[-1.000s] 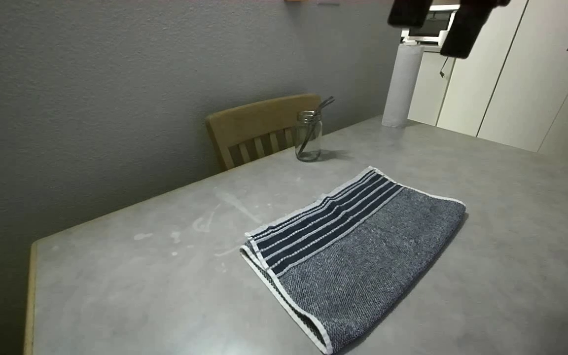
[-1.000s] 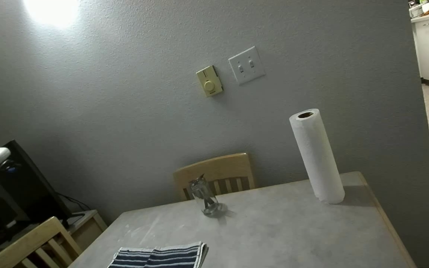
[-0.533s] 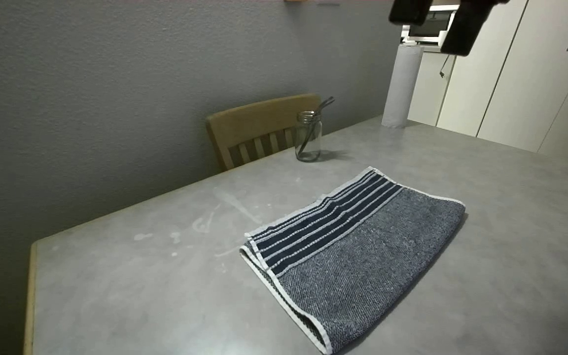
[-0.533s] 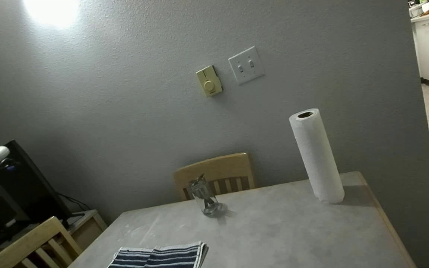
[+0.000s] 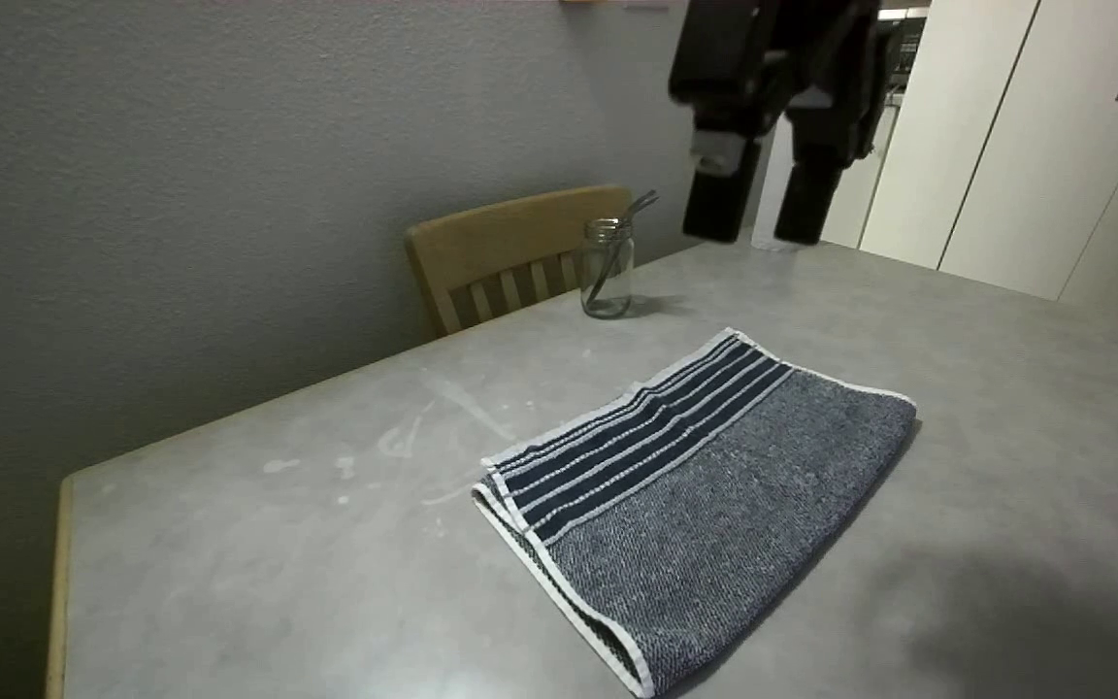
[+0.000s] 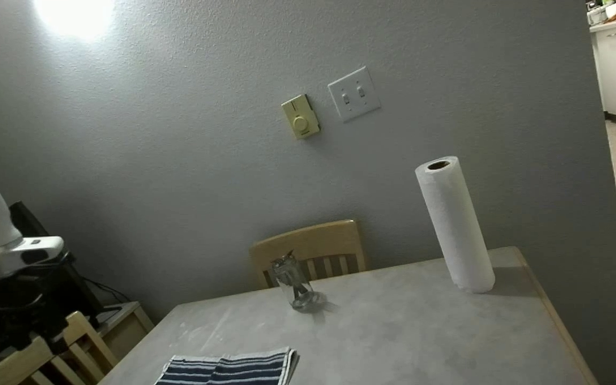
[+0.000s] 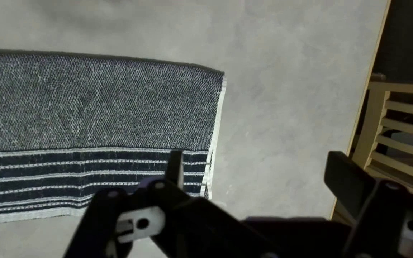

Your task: Fold the towel

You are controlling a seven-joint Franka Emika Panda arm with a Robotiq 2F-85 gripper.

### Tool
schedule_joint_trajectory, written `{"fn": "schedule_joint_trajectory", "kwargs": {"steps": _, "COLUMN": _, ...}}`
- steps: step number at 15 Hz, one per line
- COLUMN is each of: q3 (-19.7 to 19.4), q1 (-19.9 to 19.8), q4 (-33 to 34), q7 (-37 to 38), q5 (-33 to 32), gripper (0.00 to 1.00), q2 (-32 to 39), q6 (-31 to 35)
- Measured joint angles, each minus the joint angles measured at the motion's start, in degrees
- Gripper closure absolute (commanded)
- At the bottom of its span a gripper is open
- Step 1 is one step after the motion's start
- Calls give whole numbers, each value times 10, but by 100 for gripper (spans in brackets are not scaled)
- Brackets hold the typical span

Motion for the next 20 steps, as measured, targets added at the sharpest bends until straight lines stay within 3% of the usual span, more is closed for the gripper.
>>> {"fn": "schedule_joint_trajectory", "kwargs": {"steps": 6, "q3": 3, "q1": 0, "q4": 77, "q7": -63, "q5": 6, "gripper": 0, "q2": 105, "q6": -6}}
{"fn": "schedule_joint_trajectory", "kwargs": {"steps": 14, "q3": 4, "q1": 1, "q4": 87, "q7": -41, "q5": -16, "gripper": 0, "q2": 114, "q6": -11}}
{"fn": "schedule_joint_trajectory", "kwargs": {"steps": 20, "q3": 4, "q1": 3, "q4": 146, "q7": -35, "q5": -38, "gripper": 0, "q2": 205, "q6": -21}}
